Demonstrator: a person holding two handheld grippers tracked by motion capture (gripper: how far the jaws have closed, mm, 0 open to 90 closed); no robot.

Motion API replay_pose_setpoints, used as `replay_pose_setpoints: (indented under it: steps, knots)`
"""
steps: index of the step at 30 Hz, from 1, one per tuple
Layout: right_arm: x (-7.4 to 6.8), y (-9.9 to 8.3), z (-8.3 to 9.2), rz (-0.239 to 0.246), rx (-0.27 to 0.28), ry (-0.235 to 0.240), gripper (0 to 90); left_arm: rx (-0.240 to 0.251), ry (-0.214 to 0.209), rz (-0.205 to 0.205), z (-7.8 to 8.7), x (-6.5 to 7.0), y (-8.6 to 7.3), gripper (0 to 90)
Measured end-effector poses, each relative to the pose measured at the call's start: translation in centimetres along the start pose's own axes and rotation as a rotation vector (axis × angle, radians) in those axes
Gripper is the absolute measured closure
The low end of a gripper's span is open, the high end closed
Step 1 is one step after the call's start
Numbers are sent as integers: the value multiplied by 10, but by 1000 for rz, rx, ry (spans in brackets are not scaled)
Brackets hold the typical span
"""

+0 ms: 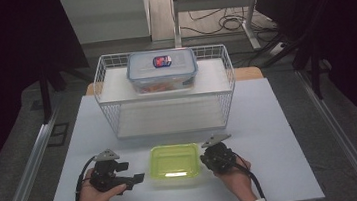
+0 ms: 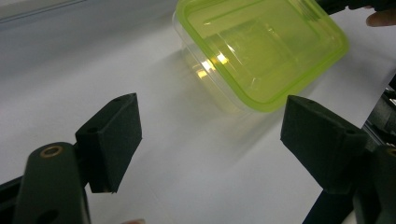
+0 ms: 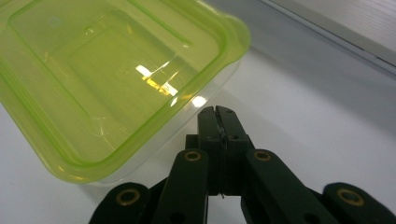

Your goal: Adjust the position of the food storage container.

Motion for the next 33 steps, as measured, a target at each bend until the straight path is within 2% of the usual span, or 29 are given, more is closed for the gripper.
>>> replay_pose_setpoints:
  steps: [6,12,19,21,22,24,27,28,31,33]
  knots:
    - [10,-9,21,-53,66,12,888,15,2,11,2,-1,1,203]
    - [17,-19,40,-86,113,35,879,26,4,25,3,0,3,199]
    - [20,-20,44,-116,146,53,846,30,5,29,2,-1,3,195]
    - [21,-20,45,-117,156,61,748,32,7,36,2,-1,3,191]
    - [21,-19,45,-126,161,66,628,33,9,39,2,-2,3,187]
    - [21,-18,44,-140,164,71,456,34,22,68,2,-3,3,173]
    - [21,-16,44,-154,186,95,356,40,29,98,2,-5,3,160]
    - [20,-15,44,-164,196,120,335,41,30,100,3,-6,3,158]
    - [20,-14,45,-183,217,173,299,47,21,111,3,-6,5,155]
    - [19,-14,45,-188,221,189,291,48,16,114,2,-6,5,155]
Point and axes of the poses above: each handheld gripper's, and its own axes: z roughly backward along the jaws, y roughly out of its top, x roughly to its right, the point moved 4 cm from there along -z, roughly forward along the jaws, and after that the axes turned 10 degrees about y, right-handed, at the moved point
